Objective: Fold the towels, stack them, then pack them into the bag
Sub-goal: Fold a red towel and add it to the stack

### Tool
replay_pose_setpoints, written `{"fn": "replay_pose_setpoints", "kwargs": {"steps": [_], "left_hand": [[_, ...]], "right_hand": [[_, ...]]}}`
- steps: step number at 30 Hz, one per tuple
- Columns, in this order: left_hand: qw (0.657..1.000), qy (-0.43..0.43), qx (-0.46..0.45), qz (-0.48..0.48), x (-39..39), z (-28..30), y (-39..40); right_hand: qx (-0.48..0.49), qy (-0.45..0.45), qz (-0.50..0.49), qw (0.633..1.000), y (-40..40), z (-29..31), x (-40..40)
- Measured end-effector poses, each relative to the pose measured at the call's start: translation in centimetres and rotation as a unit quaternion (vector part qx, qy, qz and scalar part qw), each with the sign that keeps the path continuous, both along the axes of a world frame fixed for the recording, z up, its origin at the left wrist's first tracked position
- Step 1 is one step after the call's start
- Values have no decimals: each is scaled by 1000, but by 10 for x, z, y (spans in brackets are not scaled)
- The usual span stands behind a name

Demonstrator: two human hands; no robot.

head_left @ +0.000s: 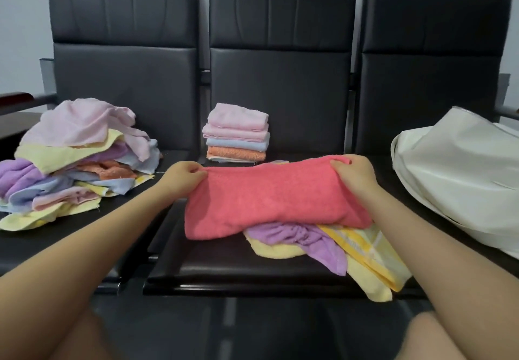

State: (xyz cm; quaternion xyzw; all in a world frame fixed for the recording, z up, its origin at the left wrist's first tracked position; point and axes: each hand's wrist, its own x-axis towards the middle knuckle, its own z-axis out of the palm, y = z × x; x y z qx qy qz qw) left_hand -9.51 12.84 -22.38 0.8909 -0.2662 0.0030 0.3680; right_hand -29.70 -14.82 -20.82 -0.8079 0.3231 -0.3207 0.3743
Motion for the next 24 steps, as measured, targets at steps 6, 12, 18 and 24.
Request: {"fn": "replay_pose_setpoints", "kwargs": {"steps": [6, 12, 18, 24], "left_hand": [[994, -14, -102, 28, 37, -12, -41], [993, -113, -30, 33, 70, -24, -76], [994, -63, 88, 32, 95, -60, -78], [994, -39, 92, 54, 94, -60, -75]], "right_hand": [[-13, -36, -42, 998, -27, -5, 34], [-21, -38, -58, 997, -54, -5, 68], [14, 163, -15, 986, -80, -49, 90], [25, 188, -38, 981, -80, -47, 83]]}}
